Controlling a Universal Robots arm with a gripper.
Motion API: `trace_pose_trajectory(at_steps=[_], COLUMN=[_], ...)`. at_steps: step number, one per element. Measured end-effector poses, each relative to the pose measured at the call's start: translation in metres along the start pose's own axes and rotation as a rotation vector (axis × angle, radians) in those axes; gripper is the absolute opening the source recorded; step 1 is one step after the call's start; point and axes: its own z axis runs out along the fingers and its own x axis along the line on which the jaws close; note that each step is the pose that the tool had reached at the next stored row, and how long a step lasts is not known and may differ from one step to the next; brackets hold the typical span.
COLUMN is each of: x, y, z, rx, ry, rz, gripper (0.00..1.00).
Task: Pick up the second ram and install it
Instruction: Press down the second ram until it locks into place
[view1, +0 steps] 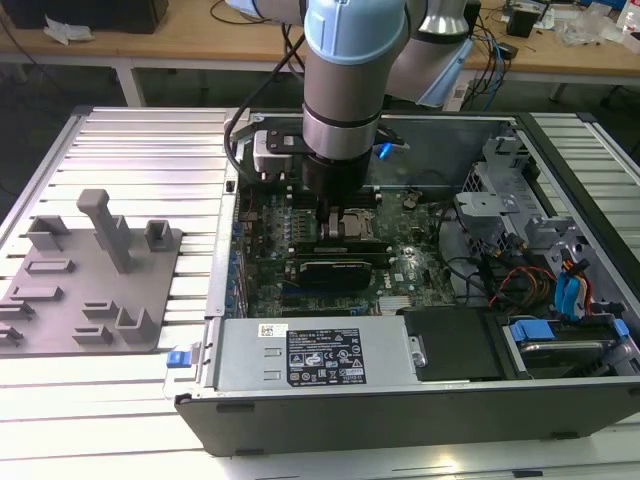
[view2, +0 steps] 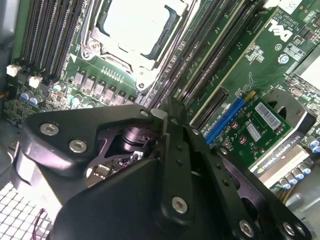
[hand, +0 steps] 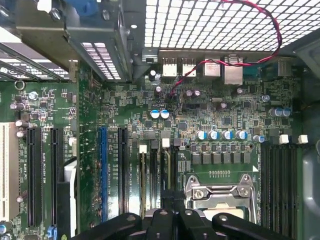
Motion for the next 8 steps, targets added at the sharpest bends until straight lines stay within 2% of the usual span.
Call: trace_pose_trajectory(at_steps=[8], x=[0.0002], y=[0.0000], z=[0.0028], rx=[0.0002], ry=[-0.0001], rz=[0.000], gripper=[0.08])
